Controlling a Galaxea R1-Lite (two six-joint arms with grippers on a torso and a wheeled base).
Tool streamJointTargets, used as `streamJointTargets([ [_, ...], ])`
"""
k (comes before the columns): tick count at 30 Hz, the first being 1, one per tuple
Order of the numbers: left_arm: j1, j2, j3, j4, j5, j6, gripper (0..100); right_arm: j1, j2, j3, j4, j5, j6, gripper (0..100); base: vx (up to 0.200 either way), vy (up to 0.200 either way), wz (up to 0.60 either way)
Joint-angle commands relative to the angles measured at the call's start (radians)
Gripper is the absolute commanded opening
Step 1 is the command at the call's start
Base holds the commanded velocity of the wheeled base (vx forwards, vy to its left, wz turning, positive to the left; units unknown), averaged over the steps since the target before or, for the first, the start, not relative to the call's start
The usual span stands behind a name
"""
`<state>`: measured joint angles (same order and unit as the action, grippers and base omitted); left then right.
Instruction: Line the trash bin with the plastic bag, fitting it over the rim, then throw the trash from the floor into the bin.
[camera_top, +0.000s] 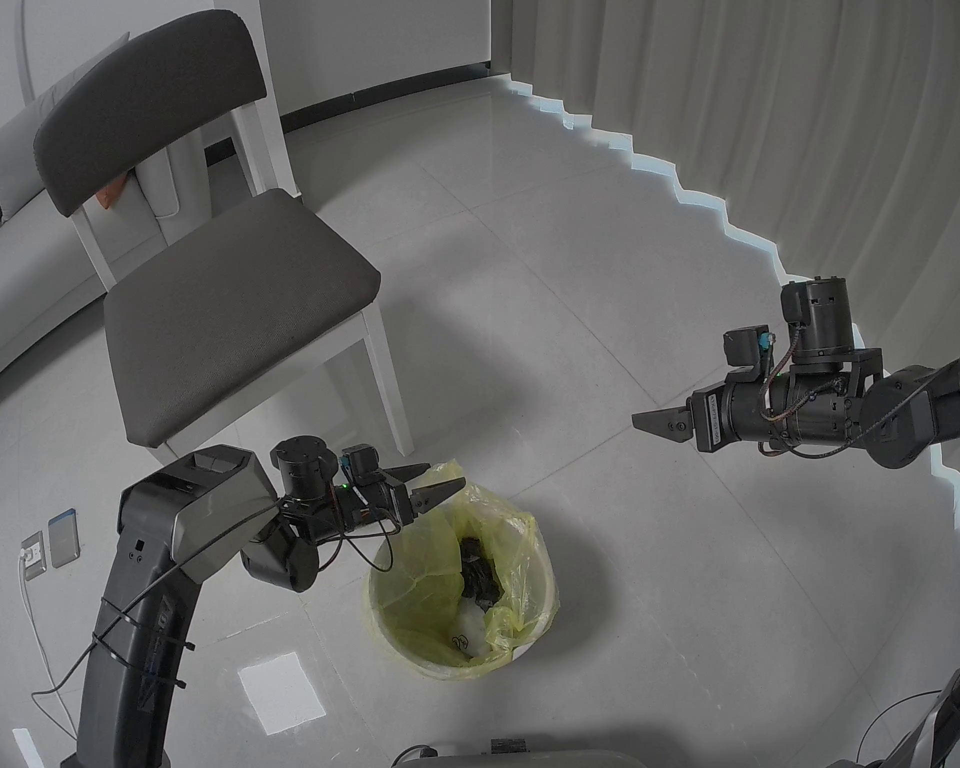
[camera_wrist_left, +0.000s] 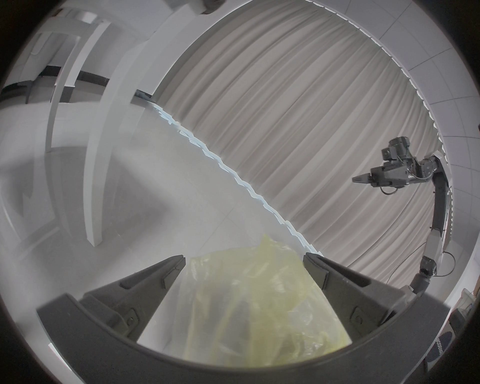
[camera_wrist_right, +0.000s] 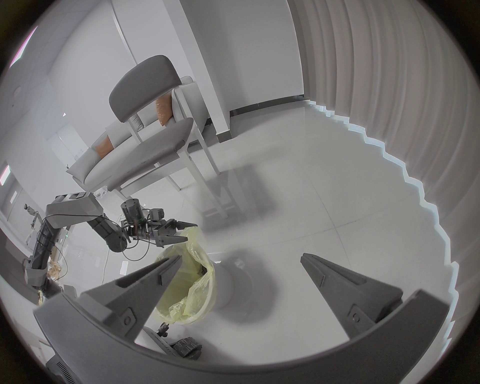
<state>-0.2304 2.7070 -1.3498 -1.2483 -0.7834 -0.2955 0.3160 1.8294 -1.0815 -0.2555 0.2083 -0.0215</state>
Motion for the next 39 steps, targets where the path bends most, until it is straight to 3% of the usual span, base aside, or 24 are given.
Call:
streamJointTargets([
  [1, 0.039, 0.069, -0.121, 0.086, 0.001, 0.007, 100, -0.006, 0.004, 0.003, 0.001, 0.000, 0.000, 100, 0.000, 0.000, 0.00],
  [6, 0.056, 0.109, -0.244, 0.196, 0.006, 0.016, 100, -0.011, 0.008, 0.003, 0.001, 0.000, -0.002, 100, 0.000, 0.000, 0.00],
  [14, 0.057, 0.145, -0.330, 0.379, 0.007, 0.176, 100, -0.017, 0.011, 0.011, -0.002, 0.000, -0.002, 100, 0.000, 0.000, 0.00],
  [18, 0.060, 0.140, -0.325, 0.389, 0.012, 0.199, 100, -0.017, 0.011, 0.017, -0.002, 0.002, 0.000, 100, 0.000, 0.000, 0.00],
  [21, 0.092, 0.103, -0.313, 0.368, 0.061, 0.187, 100, -0.021, 0.002, 0.017, -0.004, 0.002, 0.002, 100, 0.000, 0.000, 0.00],
  [28, 0.210, -0.196, -0.074, 0.179, 0.078, -0.020, 100, -0.046, -0.084, -0.002, 0.001, 0.008, 0.012, 100, 0.000, 0.000, 0.00],
  [33, 0.273, -0.340, 0.127, 0.089, 0.076, -0.020, 100, -0.048, -0.148, 0.023, 0.007, -0.001, 0.018, 100, 0.000, 0.000, 0.00],
  [34, 0.293, -0.418, 0.233, 0.055, 0.076, -0.019, 100, -0.048, -0.182, 0.048, 0.005, -0.009, 0.020, 100, 0.000, 0.000, 0.00],
  [36, 0.312, -0.500, 0.343, 0.003, 0.076, -0.016, 100, -0.049, -0.223, 0.072, 0.004, -0.035, 0.012, 100, 0.000, 0.000, 0.00],
  [37, 0.338, -0.610, 0.485, -0.069, 0.076, -0.014, 100, -0.048, -0.289, 0.115, 0.001, -0.102, -0.006, 100, 0.000, 0.000, 0.00],
  [39, 0.378, -0.744, 0.630, -0.122, 0.075, -0.014, 100, -0.046, -0.386, 0.181, -0.004, -0.165, -0.046, 100, 0.000, 0.000, 0.00],
])
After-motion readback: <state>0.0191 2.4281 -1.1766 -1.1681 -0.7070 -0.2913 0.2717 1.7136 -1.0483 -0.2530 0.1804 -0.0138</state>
